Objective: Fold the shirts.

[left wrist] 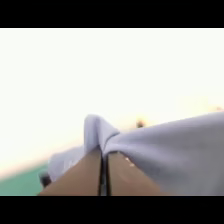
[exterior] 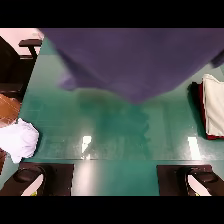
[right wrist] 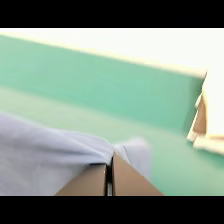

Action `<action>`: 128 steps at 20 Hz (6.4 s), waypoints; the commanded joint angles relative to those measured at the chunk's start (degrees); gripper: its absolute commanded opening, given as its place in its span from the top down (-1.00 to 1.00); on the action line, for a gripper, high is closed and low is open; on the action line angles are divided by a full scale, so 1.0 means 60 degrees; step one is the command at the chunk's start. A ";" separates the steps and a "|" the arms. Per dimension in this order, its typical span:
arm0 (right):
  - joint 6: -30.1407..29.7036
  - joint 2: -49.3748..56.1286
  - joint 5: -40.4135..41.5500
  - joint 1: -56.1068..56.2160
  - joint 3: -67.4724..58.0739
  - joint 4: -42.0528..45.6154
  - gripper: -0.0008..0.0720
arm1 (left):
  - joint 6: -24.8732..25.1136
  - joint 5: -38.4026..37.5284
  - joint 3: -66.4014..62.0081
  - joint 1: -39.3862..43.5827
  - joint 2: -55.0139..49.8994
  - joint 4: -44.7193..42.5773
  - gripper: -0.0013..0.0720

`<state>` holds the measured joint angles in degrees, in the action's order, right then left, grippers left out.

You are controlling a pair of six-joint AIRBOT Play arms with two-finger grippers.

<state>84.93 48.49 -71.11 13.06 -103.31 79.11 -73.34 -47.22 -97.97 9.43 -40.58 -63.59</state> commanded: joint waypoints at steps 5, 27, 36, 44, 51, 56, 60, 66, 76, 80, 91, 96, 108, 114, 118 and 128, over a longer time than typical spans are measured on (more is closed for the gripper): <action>0.0029 0.1712 -0.1220 -0.0659 -0.3231 0.0317 0.94 | -0.0390 -0.1100 -0.0841 -0.0011 -0.0466 -0.0696 0.91; -0.0386 0.8706 -0.1967 -0.0958 -0.1818 -0.3748 -0.10 | -0.1064 -0.5060 0.0124 -0.1377 -0.8765 -0.2131 -0.50; -0.0743 0.4874 -0.0889 -0.1413 0.3927 -0.3774 -0.09 | -0.1024 -0.3952 0.7311 -0.2907 -0.4503 -0.0882 -0.50; -0.0743 0.3566 -0.0535 -0.1417 0.5450 -0.3741 -0.09 | -0.0514 -0.1166 1.0225 -0.1931 -0.4131 0.1209 -0.50; -0.0743 0.3195 -0.1246 -0.2091 0.6215 -0.3646 -0.09 | -0.0743 -0.1351 0.9766 -0.1213 -0.4116 0.1166 0.90; -0.0372 0.1643 -0.1366 -0.4244 0.9479 -0.1847 -0.10 | -0.0699 -0.1996 0.8488 -0.1213 -0.4116 0.1180 0.90; -0.0375 0.1009 -0.1614 -0.6145 1.1540 -0.1767 -0.10 | -0.0703 -0.1967 0.8317 -0.1213 -0.4120 0.1206 0.90; -0.0925 0.1734 -0.0973 -0.6273 1.2710 -0.3337 -0.10 | -0.0703 -0.1971 0.8317 -0.1213 -0.4120 0.1209 0.90; -0.0991 0.2226 -0.0328 -0.3191 0.9989 -0.3654 0.93 | -0.0790 -0.2062 0.7836 -0.1246 -0.2470 0.1111 0.91; -0.0984 0.0678 -0.0222 -0.3468 0.6513 -0.3657 0.93 | -0.0878 -0.1861 0.5198 -0.1242 -0.0652 0.0874 0.90; -0.0976 -0.0492 -0.1392 -0.5588 -0.1858 -0.3661 0.93 | -0.1876 -0.2065 -0.2976 -0.1242 -0.0149 0.0703 0.91; -0.0313 0.0404 -0.2528 -0.6058 -0.2998 -0.3694 0.94 | -0.2415 -0.2871 -0.3289 -0.1242 -0.0452 -0.0557 0.91; 0.0102 0.4732 -0.2812 -0.2805 0.2510 -0.1038 0.94 | -0.2441 -0.4707 0.1395 -0.1242 -0.5967 -0.0466 0.90; 0.0098 0.8189 -0.1195 -0.2014 0.0229 -0.0998 0.94 | -0.1698 -0.2510 0.0805 -0.1246 -0.8670 -0.0780 0.90; 0.0087 0.8925 -0.1249 -0.2157 -0.1497 -0.0991 0.94 | -0.1694 -0.2018 -0.0277 -0.1246 -0.8950 -0.1523 0.90; -0.0262 0.6900 -0.1392 -0.1993 0.2182 -0.0015 0.93 | -0.1694 -0.4838 0.1432 -0.1242 -0.8939 -0.1104 0.90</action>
<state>83.57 92.99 -80.79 0.93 -98.17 77.87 -83.55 -73.23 -94.21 2.00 -94.11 -72.82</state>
